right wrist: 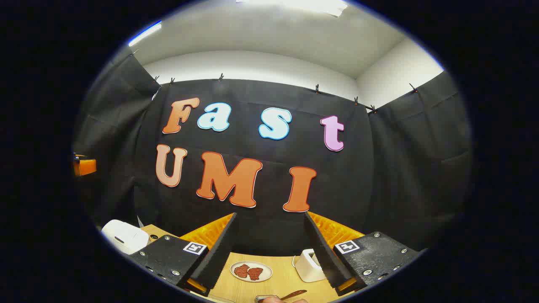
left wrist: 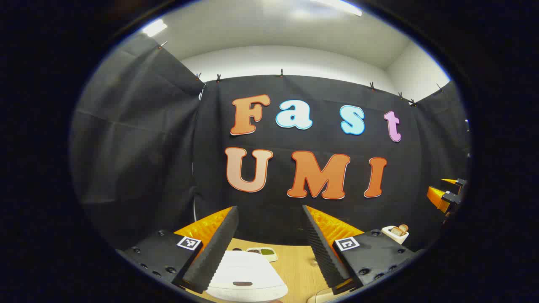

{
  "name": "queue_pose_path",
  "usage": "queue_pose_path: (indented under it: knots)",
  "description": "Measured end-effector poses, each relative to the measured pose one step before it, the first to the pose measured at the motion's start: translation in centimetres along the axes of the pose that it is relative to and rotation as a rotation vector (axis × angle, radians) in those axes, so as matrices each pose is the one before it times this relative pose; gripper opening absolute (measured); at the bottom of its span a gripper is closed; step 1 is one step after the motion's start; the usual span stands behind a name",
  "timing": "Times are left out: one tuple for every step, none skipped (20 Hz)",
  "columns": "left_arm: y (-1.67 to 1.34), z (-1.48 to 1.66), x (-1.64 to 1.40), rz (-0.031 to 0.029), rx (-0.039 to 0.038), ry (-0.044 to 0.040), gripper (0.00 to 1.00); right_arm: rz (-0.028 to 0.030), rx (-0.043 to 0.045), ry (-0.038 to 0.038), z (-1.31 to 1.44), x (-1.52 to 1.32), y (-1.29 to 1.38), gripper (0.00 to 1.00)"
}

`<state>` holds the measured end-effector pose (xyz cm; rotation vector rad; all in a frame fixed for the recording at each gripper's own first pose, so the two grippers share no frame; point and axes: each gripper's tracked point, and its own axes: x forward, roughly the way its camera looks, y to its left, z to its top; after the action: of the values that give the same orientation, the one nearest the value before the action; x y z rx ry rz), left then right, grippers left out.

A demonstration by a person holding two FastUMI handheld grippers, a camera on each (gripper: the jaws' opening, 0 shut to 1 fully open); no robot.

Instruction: Close the left gripper, press the button to open the rice cooker; take a wooden spoon from the chopstick holder with the right hand, scoop a spoonful of rice and pour it into the rice cooker, then put the wooden spoon back into the chopstick holder.

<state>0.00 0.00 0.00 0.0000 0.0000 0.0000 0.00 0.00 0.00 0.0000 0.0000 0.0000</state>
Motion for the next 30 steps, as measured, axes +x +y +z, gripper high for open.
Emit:
queue_pose_path:
  knots:
    - [-0.627, 0.370, 0.044, 0.00416, 0.00752, -0.00308, 0.99, 0.00419, 0.00119, -0.00152, -0.074, -0.221, -0.513, 0.95]
    - [-0.492, -0.084, -0.097, 0.00044, 0.01130, 0.00514, 0.97, -0.00040, -0.00151, -0.00269, -0.129, -0.083, -0.476, 0.97]
    - [-0.712, -0.023, -0.226, -0.00344, 0.00614, 0.00041, 1.00, 0.00050, -0.00081, 0.00145, -0.159, -0.141, -0.402, 0.95]
    - [-0.754, 0.067, -0.132, -0.00901, 0.00381, 0.00236, 1.00, 0.00207, 0.00319, 0.00605, -0.297, -0.233, -0.275, 0.93]
    - [-0.679, -0.049, -0.144, -0.01142, 0.00053, 0.00380, 1.00, 0.00329, 0.00584, 0.00551, -0.390, -0.313, -0.284, 0.95]
    - [-0.658, -0.220, 0.026, -0.00828, 0.00034, 0.00596, 1.00, 0.00123, 0.00593, 0.00237, -0.106, -0.247, -0.242, 0.93]
    - [-0.333, -0.116, -0.005, -0.00551, 0.00160, 0.00725, 1.00, -0.00204, 0.00341, 0.00259, -0.152, -0.115, -0.333, 0.95]
    - [-0.096, -0.037, 0.017, -0.00034, 0.00342, 0.00301, 1.00, -0.00366, 0.00287, 0.00230, -0.127, -0.211, -0.314, 0.97]
    - [-0.009, -0.046, -0.039, 0.00031, 0.00721, 0.00320, 1.00, -0.00696, 0.00247, 0.00242, -0.094, -0.162, -0.357, 0.95]
    - [-0.039, 0.116, 0.095, -0.00177, 0.00730, -0.00199, 1.00, -0.00685, 0.00283, 0.00090, -0.093, -0.202, -0.304, 0.98]
    - [-0.014, 0.148, -0.131, 0.00186, 0.00518, -0.00402, 1.00, -0.00328, -0.00013, 0.00033, -0.057, -0.176, -0.366, 0.92]
    - [0.239, -0.096, 0.027, 0.00304, 0.00689, -0.00007, 1.00, -0.00359, -0.00134, 0.00080, -0.121, -0.120, -0.256, 0.95]
    - [0.336, -0.082, 0.083, 0.01071, 0.00850, 0.00549, 1.00, -0.00911, -0.00482, 0.00480, -0.166, -0.074, -0.414, 0.95]
    - [0.313, -0.382, 0.077, 0.00724, 0.00398, 0.00616, 1.00, -0.00804, -0.00613, 0.00869, -0.284, -0.066, -0.259, 0.93]
    - [0.311, -0.215, -0.015, 0.00453, -0.00454, 0.00718, 1.00, -0.00314, -0.00281, 0.00527, -0.277, -0.085, -0.089, 0.95]
    - [0.212, -0.234, 0.108, 0.00040, -0.00743, 0.00978, 1.00, -0.00083, -0.00085, 0.00210, -0.069, -0.049, 0.037, 0.97]
    - [0.226, -0.269, 0.034, 0.00613, -0.00772, 0.01151, 1.00, 0.00050, -0.00221, 0.00164, 0.062, -0.092, -0.017, 0.97]
    - [0.283, -0.379, 0.097, 0.00295, -0.00398, 0.01200, 0.84, -0.00285, -0.00762, 0.00236, -0.146, 0.047, 0.037, 0.97]
    - [0.672, -0.334, 0.159, 0.02119, -0.00208, 0.01200, 0.69, -0.00660, -0.01224, 0.00614, -0.320, 0.163, -0.129, 0.95]
    - [0.454, -0.625, 0.390, 0.01368, -0.00075, 0.02221, 0.53, -0.00147, -0.00654, 0.00457, -0.247, 0.072, 0.009, 0.98]
    - [0.238, -0.687, 0.209, 0.01518, -0.00024, 0.02684, 0.38, 0.00372, -0.00081, 0.00414, -0.127, -0.032, 0.153, 0.95]
    - [0.626, -0.792, 0.194, 0.02161, 0.00448, 0.02970, 0.22, 0.00570, 0.00355, 0.00188, -0.116, -0.026, 0.197, 0.95]
    - [0.080, -0.929, 0.321, -0.00316, 0.00013, 0.04337, 0.07, 0.00344, 0.00496, 0.00121, -0.047, -0.041, 0.139, 0.95]
    - [-0.230, -1.267, 0.587, -0.00362, -0.00291, 0.04266, 0.07, 0.00230, 0.00542, 0.00204, -0.053, 0.081, 0.050, 0.95]
    - [0.633, -1.175, 0.475, 0.01621, 0.00655, 0.04330, 0.07, -0.00175, 0.00367, 0.00494, -0.170, 0.036, -0.030, 0.95]
    - [0.745, -0.995, 0.671, 0.01435, 0.00771, 0.04737, 0.07, -0.00020, 0.00376, 0.00582, -0.191, 0.056, 0.003, 0.95]
    - [0.461, -0.993, 0.841, 0.00729, -0.00306, 0.04855, 0.07, 0.00168, 0.00195, 0.00541, -0.231, 0.049, 0.046, 0.95]
    - [0.091, -1.041, 0.712, -0.00540, -0.01235, 0.05243, 0.07, -0.00139, -0.00150, 0.00556, -0.131, -0.027, -0.008, 0.95]
    - [0.120, -1.102, 0.657, -0.00285, -0.01173, 0.05857, 0.07, -0.00503, -0.00407, 0.00496, -0.219, -0.002, -0.228, 0.95]
    - [0.542, -1.348, 0.718, 0.00761, -0.00346, 0.06062, 0.07, -0.00787, -0.00468, 0.00455, -0.179, -0.103, -0.245, 0.95]
